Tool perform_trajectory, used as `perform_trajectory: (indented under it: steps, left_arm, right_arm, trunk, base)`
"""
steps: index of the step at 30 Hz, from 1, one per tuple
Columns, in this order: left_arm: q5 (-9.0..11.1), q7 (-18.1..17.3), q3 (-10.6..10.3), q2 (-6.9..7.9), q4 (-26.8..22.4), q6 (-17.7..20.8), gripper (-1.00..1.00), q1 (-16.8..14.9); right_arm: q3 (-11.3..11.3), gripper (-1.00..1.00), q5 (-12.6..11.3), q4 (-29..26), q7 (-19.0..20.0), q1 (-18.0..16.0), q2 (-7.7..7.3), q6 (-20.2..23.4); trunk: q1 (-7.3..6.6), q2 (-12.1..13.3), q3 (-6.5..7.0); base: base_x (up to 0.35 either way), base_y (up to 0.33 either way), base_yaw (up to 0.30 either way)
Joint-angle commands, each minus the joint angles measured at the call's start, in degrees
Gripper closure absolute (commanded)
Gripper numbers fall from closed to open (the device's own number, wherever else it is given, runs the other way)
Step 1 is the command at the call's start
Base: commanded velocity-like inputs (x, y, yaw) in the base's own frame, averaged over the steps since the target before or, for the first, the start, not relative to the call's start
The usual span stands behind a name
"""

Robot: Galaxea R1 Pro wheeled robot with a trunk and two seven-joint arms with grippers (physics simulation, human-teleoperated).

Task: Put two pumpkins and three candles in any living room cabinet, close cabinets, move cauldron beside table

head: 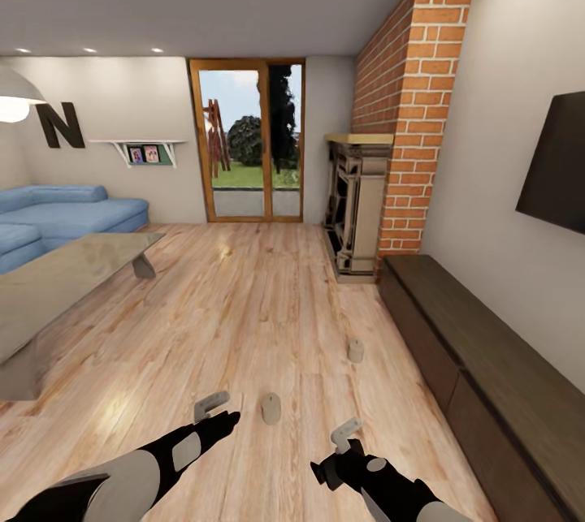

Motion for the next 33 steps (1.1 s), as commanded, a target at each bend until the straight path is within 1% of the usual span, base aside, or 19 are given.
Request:
perform_trajectory:
  steps: [1,5,7,9,10,11,15,17,26,30,33]
  left_arm:
    - [0.4,-0.2,0.3,0.03,0.2,0.0,-1.0,-0.1]
    - [0.5,-0.2,0.4,0.09,0.0,0.0,-1.0,-0.1]
    - [1.3,-0.2,0.7,0.2,-0.2,0.1,-1.0,-0.1]
    - [2.7,-0.2,0.9,0.31,-0.3,0.2,-1.0,-0.1]
    - [3.4,-0.2,1.0,0.39,-0.3,0.4,-1.0,-0.1]
    - [3.8,-0.2,1.0,0.43,-0.4,0.8,-1.0,-0.1]
    - [4.2,-0.1,1.0,0.59,-0.6,2.1,-1.0,-0.1]
    - [4.3,0.0,1.0,1.12,-0.6,2.6,-1.0,-0.1]
    - [4.4,0.0,1.1,1.66,-2.2,2.9,-1.0,-0.1]
    - [4.5,0.0,1.1,2.72,-2.2,2.9,-1.0,-0.1]
    - [5.3,0.0,1.0,3.16,-2.0,2.8,-1.0,-0.1]
  right_arm:
    - [0.3,-1.0,-0.5,0.0,0.1,-0.1,-0.04,0.0]
    - [0.1,-1.0,-0.5,0.0,0.2,-0.1,-0.06,0.1]
    - [0.0,-1.0,-0.5,0.0,0.2,-0.1,-0.04,0.6]
    - [-0.1,-1.0,-0.6,0.0,0.2,-0.1,-0.01,2.3]
    - [-0.1,-1.0,-0.6,0.0,0.2,-0.1,0.0,4.2]
    - [-0.1,-1.0,-0.6,0.0,0.2,-0.1,0.01,5.5]
    - [-0.2,-1.0,-0.7,0.0,0.2,-0.4,0.01,8.0]
    - [-0.2,-1.0,-0.7,0.0,0.2,-0.5,0.01,8.6]
    - [-0.2,-1.0,-0.7,-0.2,0.2,-1.0,-0.06,8.5]
    - [-0.2,-1.0,-0.7,-0.2,0.2,-1.2,-0.06,8.5]
    - [-0.2,-1.0,-0.6,-0.2,0.3,-1.3,-0.07,8.5]
  trunk:
    - [-0.23,0.4,0.12]
    - [-1.11,2.0,0.84]
    - [-1.55,2.8,1.2]
    - [-1.99,3.6,1.56]
    - [-2.21,4.0,1.74]
    - [-2.43,4.4,1.92]
    - [-3.3,6.0,2.64]
    - [-3.74,6.8,3.0]
    - [-5.72,10.4,4.61]
    - [-6.6,12.0,5.33]
    - [-7.26,13.2,5.87]
  base:
    - [0.0,0.0,0.016]
    - [0.0,0.0,0.008]
    - [0.0,0.0,0.003]
    - [0.0,0.0,0.001]
    - [0.0,0.0,0.0]
    - [0.0,0.0,0.0]
    - [0.0,0.0,0.0]
    - [0.0,0.0,0.0]
    - [0.0,0.0,0.0]
    - [0.0,0.0,0.002]
    - [0.0,0.0,0.136]
